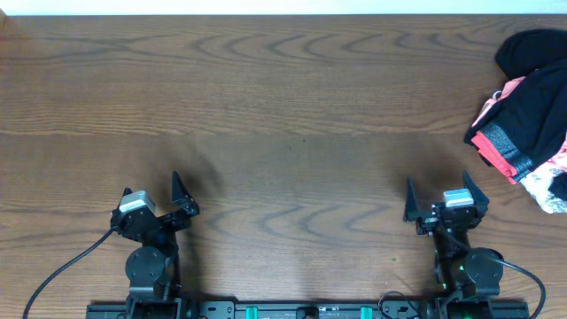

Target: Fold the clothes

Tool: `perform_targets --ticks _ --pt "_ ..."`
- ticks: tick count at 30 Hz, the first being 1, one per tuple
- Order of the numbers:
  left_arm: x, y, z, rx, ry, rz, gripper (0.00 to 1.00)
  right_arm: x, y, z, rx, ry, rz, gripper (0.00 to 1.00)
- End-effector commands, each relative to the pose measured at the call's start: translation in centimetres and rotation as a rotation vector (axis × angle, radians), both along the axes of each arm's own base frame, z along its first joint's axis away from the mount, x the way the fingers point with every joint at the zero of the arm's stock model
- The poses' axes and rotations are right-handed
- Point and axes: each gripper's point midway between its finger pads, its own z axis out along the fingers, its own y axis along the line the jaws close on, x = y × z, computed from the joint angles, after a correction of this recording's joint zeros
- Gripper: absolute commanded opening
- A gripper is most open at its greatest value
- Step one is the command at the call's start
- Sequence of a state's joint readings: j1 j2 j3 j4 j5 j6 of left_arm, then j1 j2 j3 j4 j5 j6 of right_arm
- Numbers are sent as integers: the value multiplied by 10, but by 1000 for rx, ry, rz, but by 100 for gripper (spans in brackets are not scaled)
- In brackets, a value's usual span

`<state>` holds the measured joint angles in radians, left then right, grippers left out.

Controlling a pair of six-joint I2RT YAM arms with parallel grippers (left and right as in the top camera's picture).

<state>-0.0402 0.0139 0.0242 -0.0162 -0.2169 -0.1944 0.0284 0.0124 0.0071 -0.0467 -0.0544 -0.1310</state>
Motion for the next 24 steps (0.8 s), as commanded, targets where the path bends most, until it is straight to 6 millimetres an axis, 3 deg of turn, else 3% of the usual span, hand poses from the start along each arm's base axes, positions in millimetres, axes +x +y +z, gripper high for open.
perform_targets --ticks 1,6,12,18,24 --pt "0 -1 -21 -80 51 6 98 0 -1 -5 130 31 -19 99" --pt "4 -17 -16 -91 78 -85 98 -2 -12 3 151 38 -82 99" --pt "8 -17 4 -84 159 -86 98 -2 -17 26 156 64 -115 99" --pt "20 -18 31 -77 282 -83 98 9 -18 49 173 163 -133 99" --pt "26 -28 44 -96 479 -129 98 26 -9 65 175 370 -105 99"
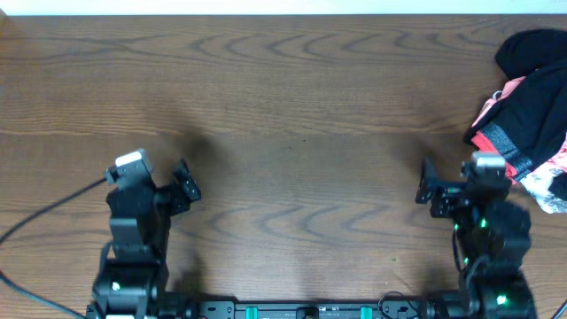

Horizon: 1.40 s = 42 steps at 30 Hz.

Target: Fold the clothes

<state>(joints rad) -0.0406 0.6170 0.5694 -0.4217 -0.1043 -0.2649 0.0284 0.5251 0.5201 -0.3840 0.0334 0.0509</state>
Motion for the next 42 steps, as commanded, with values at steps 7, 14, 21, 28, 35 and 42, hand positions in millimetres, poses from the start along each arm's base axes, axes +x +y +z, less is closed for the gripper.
perform_targets --ticks 7,14,21,28,35,42 --pt "-8 -15 15 -37 352 -73 98 20 16 22 54 345 63 99" --pt "-8 -32 41 -103 381 -144 98 30 15 31 94 405 35 99" --pt "-8 -28 48 -63 521 -153 98 40 -51 35 207 430 -249 99" --pt "15 -25 34 -39 648 -143 98 26 -148 -7 219 640 -631 99" --pt "20 -25 25 -40 681 -141 98 26 -184 -73 279 830 -702 99" --pt "22 -25 25 -39 673 -142 98 49 -195 -122 268 896 -670 97"
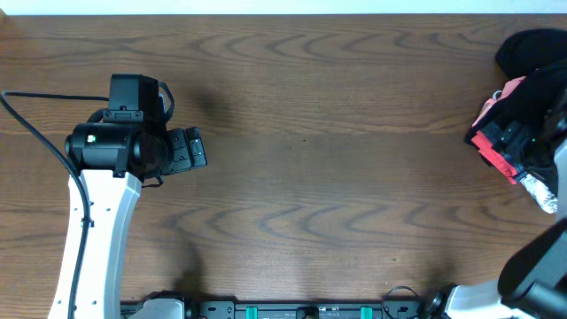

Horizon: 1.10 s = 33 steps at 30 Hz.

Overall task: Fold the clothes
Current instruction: 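Reach the right gripper to the clothes pile and grasp the black leggings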

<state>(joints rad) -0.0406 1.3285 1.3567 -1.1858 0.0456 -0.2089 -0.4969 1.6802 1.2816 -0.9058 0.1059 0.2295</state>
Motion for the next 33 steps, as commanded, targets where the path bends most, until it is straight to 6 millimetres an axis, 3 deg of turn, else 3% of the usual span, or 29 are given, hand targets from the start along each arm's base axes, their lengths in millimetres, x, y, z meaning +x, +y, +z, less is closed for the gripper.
perform_targets --ticks 1,5,11,14,20,21,23,27,31,33 --pt "3 1 8 13 -22 -6 98 7 -4 -18 15 18 14 97" --pt "3 1 8 13 -22 -6 98 19 2 -43 86 18 35 93" --pt "4 1 8 13 -26 -6 98 25 1 -55 94 13 40 83" --pt "6 1 8 13 -33 -6 98 29 -1 -54 86 -1 40 62" --pt "7 1 9 13 -37 -6 98 31 -2 -53 80 -11 41 6" --pt "7 1 9 13 -37 -6 98 31 -2 -53 80 -11 41 1" --pt "7 1 9 13 -37 -6 98 32 -2 -49 78 -21 44 1" --pt "8 1 9 12 -44 -6 98 40 3 -19 41 -86 68 1" --pt "10 1 10 12 -53 -6 98 59 23 51 -54 -242 177 1" --pt "11 1 11 12 -57 -6 98 68 48 93 -82 -337 274 1"
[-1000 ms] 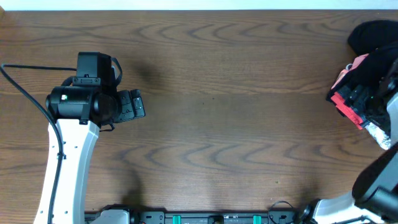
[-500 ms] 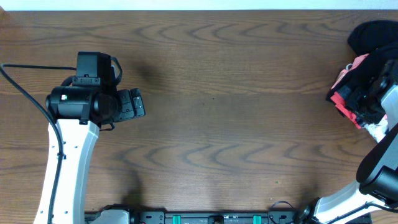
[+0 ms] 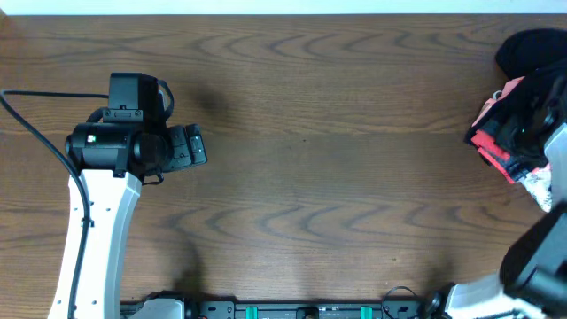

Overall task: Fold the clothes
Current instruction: 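Reach the right gripper to the clothes pile and grasp the black leggings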

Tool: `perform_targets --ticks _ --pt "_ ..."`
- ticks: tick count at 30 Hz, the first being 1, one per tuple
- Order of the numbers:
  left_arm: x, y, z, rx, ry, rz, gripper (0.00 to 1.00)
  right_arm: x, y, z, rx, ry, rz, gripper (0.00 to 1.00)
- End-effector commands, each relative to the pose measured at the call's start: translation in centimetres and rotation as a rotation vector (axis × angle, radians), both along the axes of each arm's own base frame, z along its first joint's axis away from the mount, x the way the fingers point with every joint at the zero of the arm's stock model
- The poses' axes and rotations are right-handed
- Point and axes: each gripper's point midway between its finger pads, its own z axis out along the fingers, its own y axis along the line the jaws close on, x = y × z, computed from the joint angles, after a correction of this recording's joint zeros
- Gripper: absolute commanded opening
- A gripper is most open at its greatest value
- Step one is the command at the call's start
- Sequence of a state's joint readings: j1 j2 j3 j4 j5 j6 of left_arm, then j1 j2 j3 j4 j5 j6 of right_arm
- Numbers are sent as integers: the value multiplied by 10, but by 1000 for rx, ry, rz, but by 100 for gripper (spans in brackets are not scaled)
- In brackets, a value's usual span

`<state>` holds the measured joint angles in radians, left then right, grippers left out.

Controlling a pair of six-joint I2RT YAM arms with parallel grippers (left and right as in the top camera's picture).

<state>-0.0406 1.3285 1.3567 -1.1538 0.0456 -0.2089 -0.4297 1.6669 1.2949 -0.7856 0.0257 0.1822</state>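
Observation:
A heap of clothes [image 3: 530, 55] lies at the table's far right edge: black fabric on top, a pink and red piece [image 3: 489, 113] on its left side, a white flowered bit [image 3: 539, 188] at the bottom. My right gripper [image 3: 516, 140] is down on the heap's left part; its dark fingers blend into the black cloth, so their state is unclear. My left gripper [image 3: 195, 146] hovers over bare wood at the far left, pointing right, fingers apart and holding nothing.
The brown wooden table [image 3: 310, 177] stretches between the two arms. The left arm's white link [image 3: 89, 230] and its black cable [image 3: 35, 133] cross the left side. The arm bases sit along the front edge.
My right gripper has shifted a little to the right and deeper onto the clothes heap. The left arm has not moved, and the heap keeps its shape.
Both grippers first stood open near the front edge by their bases. Then both were raised and further out. Later the left one hung over the far left of the table and the right one had reached the heap, where it now rests.

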Motion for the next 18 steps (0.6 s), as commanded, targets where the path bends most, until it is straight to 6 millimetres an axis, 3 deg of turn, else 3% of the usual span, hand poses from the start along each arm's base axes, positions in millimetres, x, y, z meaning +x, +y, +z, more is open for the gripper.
perform_targets --ticks 1,5,9,14,18 --pt "5 1 8 13 -28 -6 98 25 44 95 -77 -238 186 1" --pt "7 1 9 12 -39 -6 98 34 113 152 -80 -402 367 1" --pt "7 1 9 12 -38 -6 98 42 193 174 -54 -502 568 1" --pt "7 1 9 12 -37 -6 98 49 272 155 12 -484 714 1" --pt "7 1 9 13 -38 -5 98 58 320 113 77 -401 774 1"
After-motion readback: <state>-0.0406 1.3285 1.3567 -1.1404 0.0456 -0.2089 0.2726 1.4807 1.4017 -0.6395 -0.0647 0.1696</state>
